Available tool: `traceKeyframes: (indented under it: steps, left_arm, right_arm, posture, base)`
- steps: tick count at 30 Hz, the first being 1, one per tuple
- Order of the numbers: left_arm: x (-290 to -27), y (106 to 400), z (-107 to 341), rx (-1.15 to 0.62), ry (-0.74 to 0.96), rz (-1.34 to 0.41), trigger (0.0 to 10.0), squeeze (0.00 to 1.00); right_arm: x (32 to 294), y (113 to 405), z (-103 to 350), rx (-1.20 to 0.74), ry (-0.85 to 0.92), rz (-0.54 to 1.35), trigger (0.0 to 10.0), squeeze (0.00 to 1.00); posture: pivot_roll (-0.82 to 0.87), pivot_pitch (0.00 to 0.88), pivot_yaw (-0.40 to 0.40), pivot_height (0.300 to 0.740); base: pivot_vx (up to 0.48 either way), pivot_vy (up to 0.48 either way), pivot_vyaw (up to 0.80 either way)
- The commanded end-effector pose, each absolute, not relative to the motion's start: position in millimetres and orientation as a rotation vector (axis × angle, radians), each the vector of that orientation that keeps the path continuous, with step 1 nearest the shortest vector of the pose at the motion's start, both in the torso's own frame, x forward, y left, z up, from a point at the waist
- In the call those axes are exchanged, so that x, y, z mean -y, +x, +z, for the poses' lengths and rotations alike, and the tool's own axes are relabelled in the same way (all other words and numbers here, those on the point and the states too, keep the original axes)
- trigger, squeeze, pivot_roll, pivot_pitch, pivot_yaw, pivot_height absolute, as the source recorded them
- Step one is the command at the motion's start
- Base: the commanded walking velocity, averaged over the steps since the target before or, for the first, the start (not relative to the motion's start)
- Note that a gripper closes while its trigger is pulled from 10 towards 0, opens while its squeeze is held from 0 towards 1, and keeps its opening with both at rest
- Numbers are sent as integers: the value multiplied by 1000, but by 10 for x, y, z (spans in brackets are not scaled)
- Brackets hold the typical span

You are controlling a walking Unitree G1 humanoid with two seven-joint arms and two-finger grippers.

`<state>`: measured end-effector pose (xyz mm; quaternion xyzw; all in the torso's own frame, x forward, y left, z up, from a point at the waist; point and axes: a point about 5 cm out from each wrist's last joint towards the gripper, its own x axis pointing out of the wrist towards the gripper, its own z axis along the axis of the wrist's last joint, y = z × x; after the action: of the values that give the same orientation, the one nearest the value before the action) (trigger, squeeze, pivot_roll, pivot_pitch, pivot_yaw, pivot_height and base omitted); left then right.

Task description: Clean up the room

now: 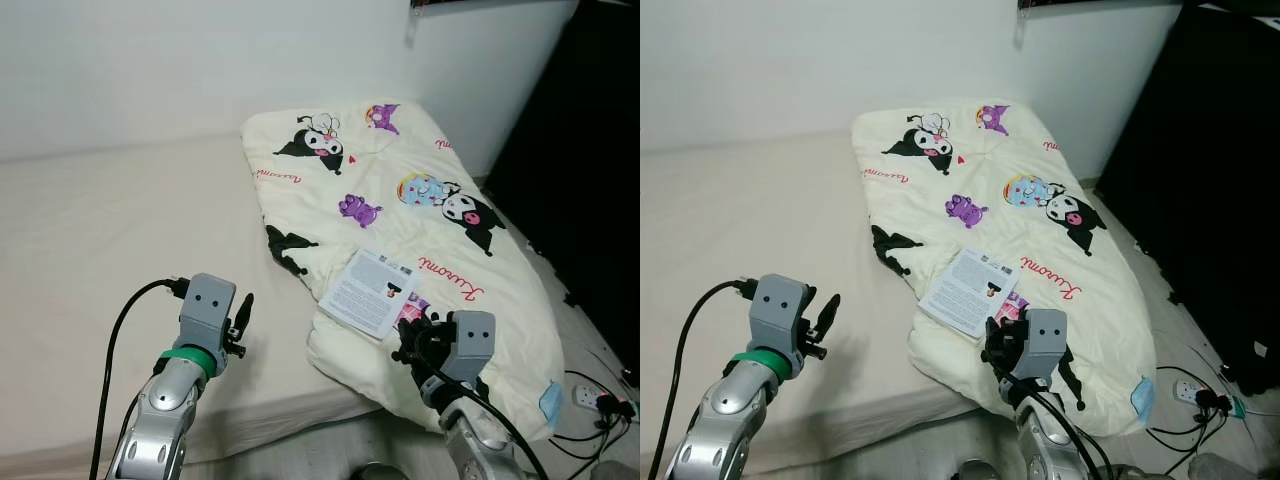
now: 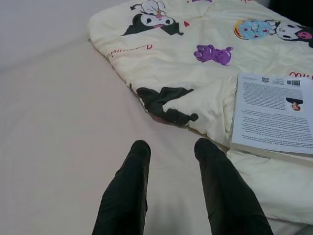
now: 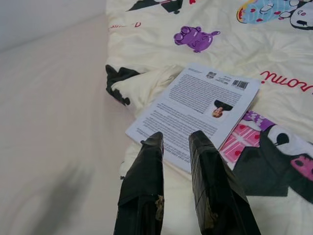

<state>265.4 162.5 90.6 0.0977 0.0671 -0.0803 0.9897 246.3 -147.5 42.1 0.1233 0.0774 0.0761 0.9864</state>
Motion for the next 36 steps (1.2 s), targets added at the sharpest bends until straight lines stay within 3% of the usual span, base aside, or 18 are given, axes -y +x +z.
traceKeyframes:
  steps: [1,12,15,36]
  left_arm:
    - [-1671,2618,805,-178,210,-151,10000,0]
    - [-1530,2624,634,-210,254,-283,10000,0]
    - [-1357,2699,729,-163,225,-320,10000,0]
    - [-1190,2804,903,-77,200,-361,10000,0]
  right_arm:
    - [1462,2427,370,-183,246,158,10000,0]
    - [1503,2510,424,-138,194,123,10000,0]
    - [1554,2557,481,-107,168,103,10000,0]
    - [1552,2546,453,-109,187,92,10000,0]
  posture:
    - [-107,29,70,740]
    - [-106,23,64,740]
    - [-114,21,65,725]
    - [-118,25,70,665]
  base:
    - [0,0,0]
    - [0,0,0]
    - [0,0,0]
    - [0,0,0]
